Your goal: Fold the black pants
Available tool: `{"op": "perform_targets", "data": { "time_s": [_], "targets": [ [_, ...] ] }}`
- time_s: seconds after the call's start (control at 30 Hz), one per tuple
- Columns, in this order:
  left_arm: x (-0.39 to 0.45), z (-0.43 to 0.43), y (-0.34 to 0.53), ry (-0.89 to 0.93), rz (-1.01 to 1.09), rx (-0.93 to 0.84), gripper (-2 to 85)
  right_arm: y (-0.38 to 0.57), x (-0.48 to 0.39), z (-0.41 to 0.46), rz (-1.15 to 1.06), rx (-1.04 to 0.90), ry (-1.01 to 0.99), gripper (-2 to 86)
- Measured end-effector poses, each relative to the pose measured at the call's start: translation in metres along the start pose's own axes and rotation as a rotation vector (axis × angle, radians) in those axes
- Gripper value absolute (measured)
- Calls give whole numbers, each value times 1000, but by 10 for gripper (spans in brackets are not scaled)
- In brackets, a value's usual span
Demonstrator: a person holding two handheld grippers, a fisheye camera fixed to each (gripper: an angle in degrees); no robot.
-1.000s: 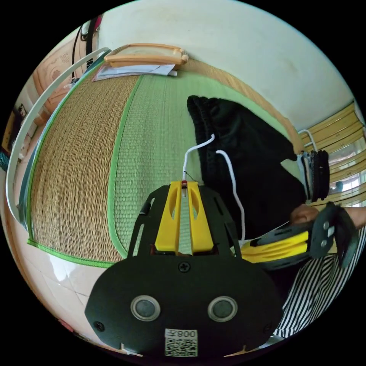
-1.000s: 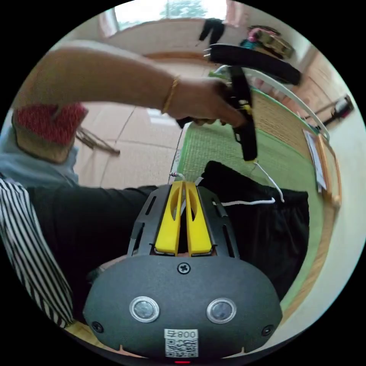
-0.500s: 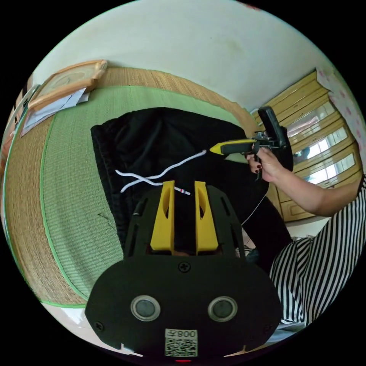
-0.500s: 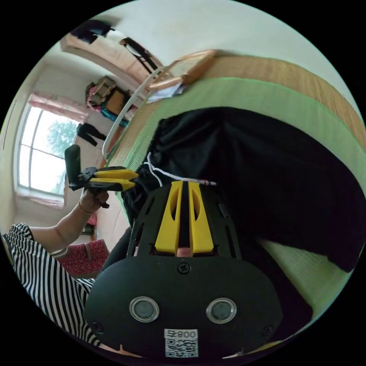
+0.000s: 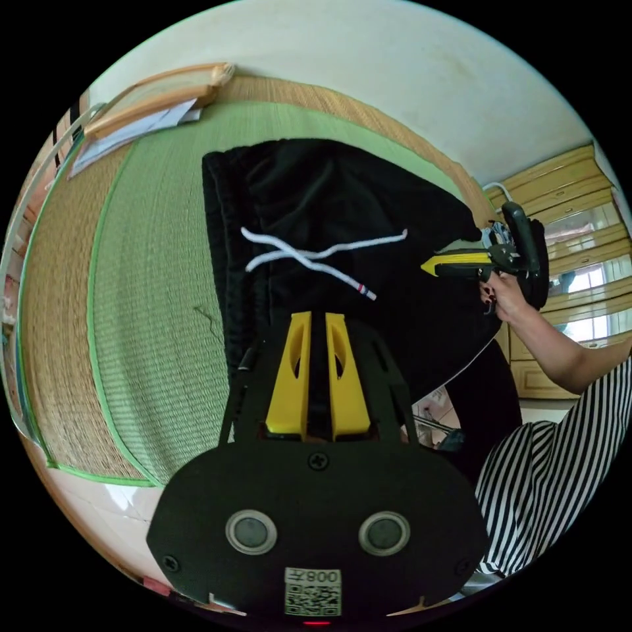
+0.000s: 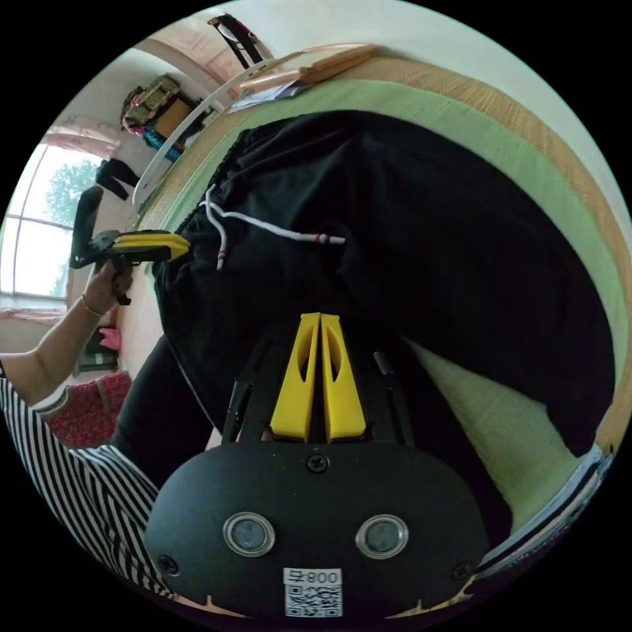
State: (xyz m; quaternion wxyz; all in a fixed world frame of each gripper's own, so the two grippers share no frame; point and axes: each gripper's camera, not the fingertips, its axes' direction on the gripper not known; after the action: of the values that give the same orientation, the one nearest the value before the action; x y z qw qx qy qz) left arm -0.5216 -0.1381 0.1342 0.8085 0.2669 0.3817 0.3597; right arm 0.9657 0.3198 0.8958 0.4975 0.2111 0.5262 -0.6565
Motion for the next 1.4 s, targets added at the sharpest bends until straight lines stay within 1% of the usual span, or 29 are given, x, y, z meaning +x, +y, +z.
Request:
{"op": "perform_targets", "data": {
  "time_s": [0.1,0.17,0.2,0.23,0.27,0.33,0.4,0.5,0.57,0.6,0.67,0.73,0.8,0.87,0.9,0.97,1.0,1.07,1.2,1.27,1.3,1.33,1.4],
  "targets": [
    [-31,34,-24,-51,2,22,33,-2,6,-35,56,95,24,2],
    [-62,76,-37,-114,-4,-17,25,-3,11,-47,92,114,54,2],
    [-70,89,-38,-131,1,-44,22,-2,13,-48,103,97,73,2],
    [-85,114,-35,-137,23,-86,16,-1,15,-42,111,32,69,3],
    [-102,125,-29,-114,15,-44,13,2,14,-46,114,71,49,3],
    [-129,145,-23,-51,-23,-62,11,11,9,-61,115,76,-1,4],
    [-150,157,-17,-34,-43,-25,12,20,3,-76,118,106,-24,6],
    [-173,172,-18,22,-37,92,22,42,2,-111,171,196,-37,11],
    [-179,195,-35,68,19,157,45,61,11,-136,226,269,-50,19],
    [-178,204,-42,79,39,162,53,76,22,-152,281,315,-41,28],
    [-161,250,-77,124,166,140,82,103,43,-178,380,366,-4,49],
    [-140,289,-105,132,259,125,100,146,73,-213,521,423,80,54],
    [-113,332,-134,170,367,108,109,178,97,-236,617,461,119,55],
    [-73,395,-167,193,499,53,115,207,118,-256,703,489,137,59],
    [-64,410,-174,191,526,48,116,223,128,-267,745,507,161,61],
    [-29,475,-199,206,613,9,115,240,142,-277,803,488,198,69],
    [-21,492,-206,210,628,-11,115,249,148,-281,830,477,209,75],
    [5,559,-230,204,669,-65,115,257,154,-283,840,464,194,80],
    [26,640,-254,125,702,-85,113,266,152,-285,838,437,195,76],
    [28,694,-261,64,719,-149,100,268,147,-286,826,435,175,67],
    [27,706,-260,44,727,-170,94,270,143,-289,821,448,182,61],
    [23,725,-257,-30,739,-181,79,273,139,-292,810,455,181,54],
    [15,737,-250,-27,770,-188,54,279,133,-300,778,459,143,42]
  ]
}}
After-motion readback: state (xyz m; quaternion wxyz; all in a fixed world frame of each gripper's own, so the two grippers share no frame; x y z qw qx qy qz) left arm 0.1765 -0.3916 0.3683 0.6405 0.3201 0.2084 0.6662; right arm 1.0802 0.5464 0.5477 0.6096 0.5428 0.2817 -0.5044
